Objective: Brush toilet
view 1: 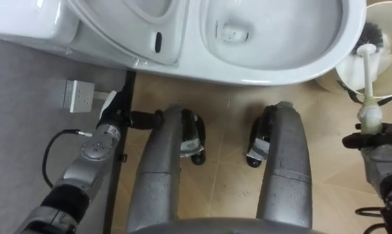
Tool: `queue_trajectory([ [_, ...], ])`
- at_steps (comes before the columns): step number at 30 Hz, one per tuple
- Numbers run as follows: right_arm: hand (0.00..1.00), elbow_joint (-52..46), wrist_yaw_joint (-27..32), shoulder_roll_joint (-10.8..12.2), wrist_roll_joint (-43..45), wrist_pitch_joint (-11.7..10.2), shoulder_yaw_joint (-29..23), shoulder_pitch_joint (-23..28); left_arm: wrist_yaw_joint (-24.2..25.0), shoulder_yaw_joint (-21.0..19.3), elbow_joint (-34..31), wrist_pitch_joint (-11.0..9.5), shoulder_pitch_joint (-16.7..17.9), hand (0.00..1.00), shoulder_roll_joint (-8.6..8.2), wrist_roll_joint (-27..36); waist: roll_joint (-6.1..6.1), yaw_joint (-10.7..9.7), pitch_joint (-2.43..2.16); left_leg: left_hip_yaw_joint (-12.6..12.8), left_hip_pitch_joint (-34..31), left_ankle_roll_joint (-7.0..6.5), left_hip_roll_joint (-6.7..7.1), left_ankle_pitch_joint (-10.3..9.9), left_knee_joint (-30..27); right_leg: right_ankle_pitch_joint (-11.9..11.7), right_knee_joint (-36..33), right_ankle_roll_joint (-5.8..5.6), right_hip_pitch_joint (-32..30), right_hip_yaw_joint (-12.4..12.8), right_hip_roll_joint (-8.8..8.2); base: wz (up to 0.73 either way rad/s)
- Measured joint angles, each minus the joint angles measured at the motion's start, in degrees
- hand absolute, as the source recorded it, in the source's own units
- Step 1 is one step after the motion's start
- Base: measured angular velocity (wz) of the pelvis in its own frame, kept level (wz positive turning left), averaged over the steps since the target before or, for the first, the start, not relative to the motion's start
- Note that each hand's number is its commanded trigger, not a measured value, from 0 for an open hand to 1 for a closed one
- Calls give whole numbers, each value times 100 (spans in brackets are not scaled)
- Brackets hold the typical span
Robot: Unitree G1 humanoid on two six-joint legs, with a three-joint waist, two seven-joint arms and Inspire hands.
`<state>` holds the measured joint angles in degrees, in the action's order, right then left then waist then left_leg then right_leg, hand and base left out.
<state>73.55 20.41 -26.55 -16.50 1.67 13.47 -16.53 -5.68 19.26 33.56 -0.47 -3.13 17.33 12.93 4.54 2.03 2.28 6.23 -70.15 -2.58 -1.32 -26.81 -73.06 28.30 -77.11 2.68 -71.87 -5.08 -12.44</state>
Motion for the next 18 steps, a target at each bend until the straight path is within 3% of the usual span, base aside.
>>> queue_trajectory([
  [4,100,-14,-3,110,-230,27,-5,135,-23,-41,58,-27,269,0,-13,-9,-12,1,-3,-14,627,32,-38,31,462,-112,520,-30,648,-89,114,-12],
  [8,100,27,-3,247,-777,24,-8,265,-41,-85,524,-131,344,0,-22,-9,-37,79,-2,-1,1437,98,-97,216,1298,-367,1417,-59,1450,-166,290,-18],
  [12,100,28,3,309,-852,17,-101,484,-42,-128,897,-222,455,0,-10,-2,-129,117,-9,-11,2167,125,-85,405,2055,-526,2158,-84,2211,-312,319,3],
  [18,100,1,10,550,-1005,-13,-277,801,-10,-180,1292,-250,796,0,-14,-10,-244,133,-83,-168,3409,175,-87,649,3178,-803,3469,-181,3632,-594,489,7],
])
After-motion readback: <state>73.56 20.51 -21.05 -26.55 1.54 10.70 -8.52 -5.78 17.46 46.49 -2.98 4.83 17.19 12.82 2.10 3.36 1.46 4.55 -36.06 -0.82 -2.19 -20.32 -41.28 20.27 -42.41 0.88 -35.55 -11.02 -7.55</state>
